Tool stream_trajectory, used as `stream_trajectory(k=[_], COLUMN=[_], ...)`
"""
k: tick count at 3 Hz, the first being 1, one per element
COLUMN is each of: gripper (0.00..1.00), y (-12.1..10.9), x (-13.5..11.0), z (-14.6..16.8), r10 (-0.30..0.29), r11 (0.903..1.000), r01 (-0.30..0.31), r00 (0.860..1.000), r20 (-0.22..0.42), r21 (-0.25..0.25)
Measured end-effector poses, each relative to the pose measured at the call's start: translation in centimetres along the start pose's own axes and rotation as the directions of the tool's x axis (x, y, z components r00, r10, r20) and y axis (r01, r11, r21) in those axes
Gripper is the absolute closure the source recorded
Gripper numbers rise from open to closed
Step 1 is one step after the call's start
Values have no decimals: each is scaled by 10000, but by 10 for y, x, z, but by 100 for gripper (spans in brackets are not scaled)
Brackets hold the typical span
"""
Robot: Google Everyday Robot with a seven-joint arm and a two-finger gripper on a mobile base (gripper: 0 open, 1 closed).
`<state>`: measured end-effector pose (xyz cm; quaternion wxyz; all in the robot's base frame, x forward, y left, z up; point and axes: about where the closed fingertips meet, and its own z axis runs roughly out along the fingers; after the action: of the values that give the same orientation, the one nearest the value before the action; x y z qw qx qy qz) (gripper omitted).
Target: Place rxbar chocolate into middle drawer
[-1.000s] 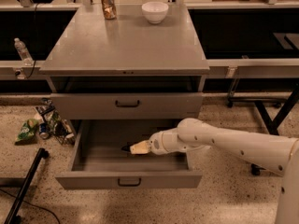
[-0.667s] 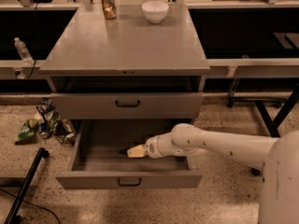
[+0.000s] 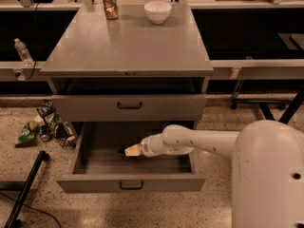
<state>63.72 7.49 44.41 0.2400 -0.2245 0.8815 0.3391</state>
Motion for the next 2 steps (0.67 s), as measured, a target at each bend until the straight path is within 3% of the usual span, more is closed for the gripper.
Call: stream_trajectory(k=[2], gripper=[15], y=[-14], x=[-3], z=[21], r10=[136], r11=[9998], r01=[-134], r00=[9998], r20=[-113], r21=[124])
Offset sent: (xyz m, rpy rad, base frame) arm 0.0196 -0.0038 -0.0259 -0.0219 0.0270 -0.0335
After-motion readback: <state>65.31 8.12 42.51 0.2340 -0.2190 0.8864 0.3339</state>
